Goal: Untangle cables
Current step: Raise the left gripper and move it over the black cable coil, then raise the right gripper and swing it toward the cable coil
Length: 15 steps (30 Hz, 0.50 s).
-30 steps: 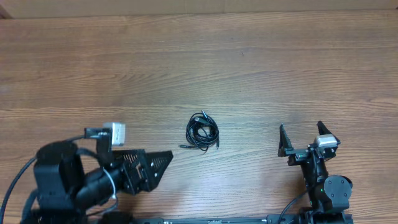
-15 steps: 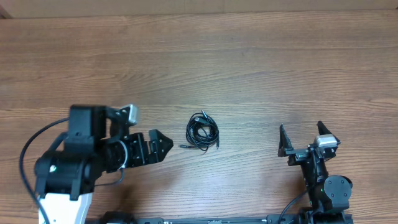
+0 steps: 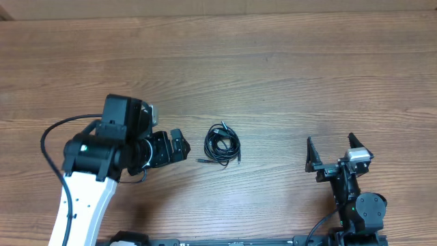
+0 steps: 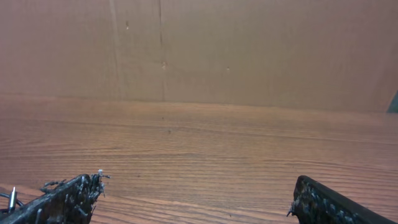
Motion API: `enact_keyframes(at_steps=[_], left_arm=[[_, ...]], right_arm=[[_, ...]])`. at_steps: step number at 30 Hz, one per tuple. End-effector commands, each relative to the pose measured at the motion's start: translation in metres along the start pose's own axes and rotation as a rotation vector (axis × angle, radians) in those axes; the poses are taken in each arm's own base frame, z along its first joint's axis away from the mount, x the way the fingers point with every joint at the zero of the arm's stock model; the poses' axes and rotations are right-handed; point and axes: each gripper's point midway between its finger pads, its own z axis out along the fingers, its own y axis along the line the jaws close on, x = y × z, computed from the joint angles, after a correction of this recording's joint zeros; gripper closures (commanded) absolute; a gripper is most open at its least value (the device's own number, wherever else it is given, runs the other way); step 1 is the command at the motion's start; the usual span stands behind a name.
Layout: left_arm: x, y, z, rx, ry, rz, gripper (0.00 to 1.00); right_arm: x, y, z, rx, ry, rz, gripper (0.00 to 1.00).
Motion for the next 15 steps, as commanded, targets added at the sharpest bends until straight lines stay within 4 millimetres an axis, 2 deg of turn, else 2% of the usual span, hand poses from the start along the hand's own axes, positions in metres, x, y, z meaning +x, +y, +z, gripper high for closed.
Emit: enact_keyframes(at_steps=[1,15], left_arm=[[-0.006,-0.002,0.003,-0.013,0.008,-0.011,0.0],[-0.032,-0.011,0.007,0.015,-0.082,0.065,0.0]], right_arm=[[0.001,-0.001,0.0,0.007,-0.006,-0.001,0.0],[0.001,-0.002,0.0,0.011,-0.008,-0.013,0.0]])
